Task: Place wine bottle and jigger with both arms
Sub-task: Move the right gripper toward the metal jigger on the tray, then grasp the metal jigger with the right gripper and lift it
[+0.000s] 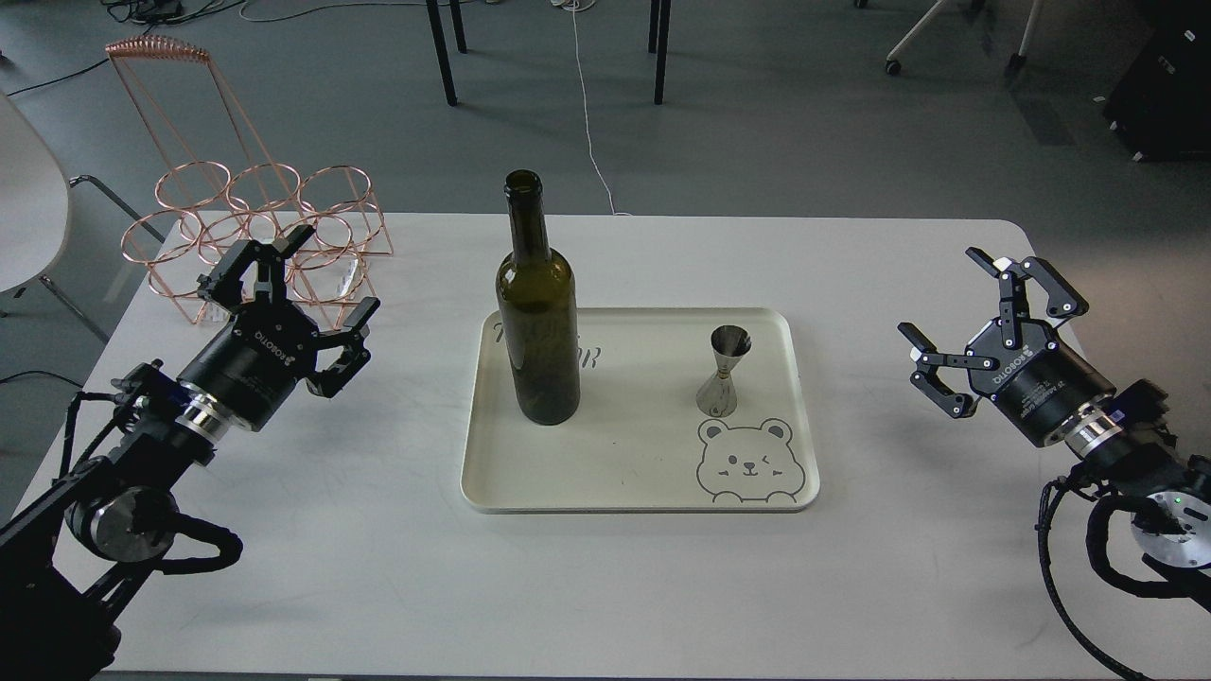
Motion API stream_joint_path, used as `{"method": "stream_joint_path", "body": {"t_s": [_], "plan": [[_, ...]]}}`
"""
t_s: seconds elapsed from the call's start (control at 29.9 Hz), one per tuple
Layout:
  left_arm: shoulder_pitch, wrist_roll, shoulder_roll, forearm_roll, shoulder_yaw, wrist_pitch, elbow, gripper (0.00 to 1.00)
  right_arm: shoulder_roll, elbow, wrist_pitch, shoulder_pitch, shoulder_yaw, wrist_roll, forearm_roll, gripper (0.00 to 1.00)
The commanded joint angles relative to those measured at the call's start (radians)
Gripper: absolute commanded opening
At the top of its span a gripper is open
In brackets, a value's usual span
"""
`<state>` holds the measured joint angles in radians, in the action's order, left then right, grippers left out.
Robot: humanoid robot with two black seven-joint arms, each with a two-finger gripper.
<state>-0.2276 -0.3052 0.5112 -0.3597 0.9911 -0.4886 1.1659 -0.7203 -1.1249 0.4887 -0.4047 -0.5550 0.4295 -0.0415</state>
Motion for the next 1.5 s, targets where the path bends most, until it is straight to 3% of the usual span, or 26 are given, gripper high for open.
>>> {"method": "stream_joint_path", "body": {"t_s": [0.0, 0.2, 0.3, 0.67, 0.8, 0.9, 1.07, 1.47], "plan": [[-0.004, 0.001, 0.004, -0.002, 0.0, 0.0, 0.0, 0.99, 0.007, 0.002, 0.0, 0.006, 0.0, 0.0, 0.002, 0.99], [-0.021, 0.0, 0.027, 0.008, -0.003, 0.0, -0.003, 0.99, -0.008, 0.002, 0.0, -0.005, -0.017, 0.009, 0.112, 0.99], [-0.048, -0.005, 0.079, 0.007, -0.023, 0.0, -0.009, 0.99, -0.034, -0.004, -0.028, -0.011, -0.049, 0.059, 0.347, 0.99], [-0.116, -0.041, 0.115, -0.002, -0.042, 0.0, -0.031, 0.99, -0.039, -0.148, -0.493, -0.006, -0.066, 0.059, 1.352, 0.99], [-0.119, -0.1, 0.076, -0.016, -0.043, 0.0, -0.025, 0.99, -0.028, -0.148, -0.669, -0.008, -0.005, 0.059, 1.719, 0.99], [-0.121, -0.107, 0.056, -0.031, -0.042, 0.0, -0.025, 0.99, 0.011, -0.11, -0.734, -0.013, 0.024, 0.059, 1.9, 0.99], [-0.121, -0.109, 0.053, -0.03, -0.037, 0.0, -0.023, 0.99, 0.079, -0.035, -0.814, -0.02, 0.023, 0.059, 2.086, 0.99], [-0.108, -0.114, 0.024, -0.03, -0.022, 0.0, -0.012, 0.99, 0.355, 0.252, -0.851, -0.181, 0.116, 0.059, 2.168, 0.99]]}}
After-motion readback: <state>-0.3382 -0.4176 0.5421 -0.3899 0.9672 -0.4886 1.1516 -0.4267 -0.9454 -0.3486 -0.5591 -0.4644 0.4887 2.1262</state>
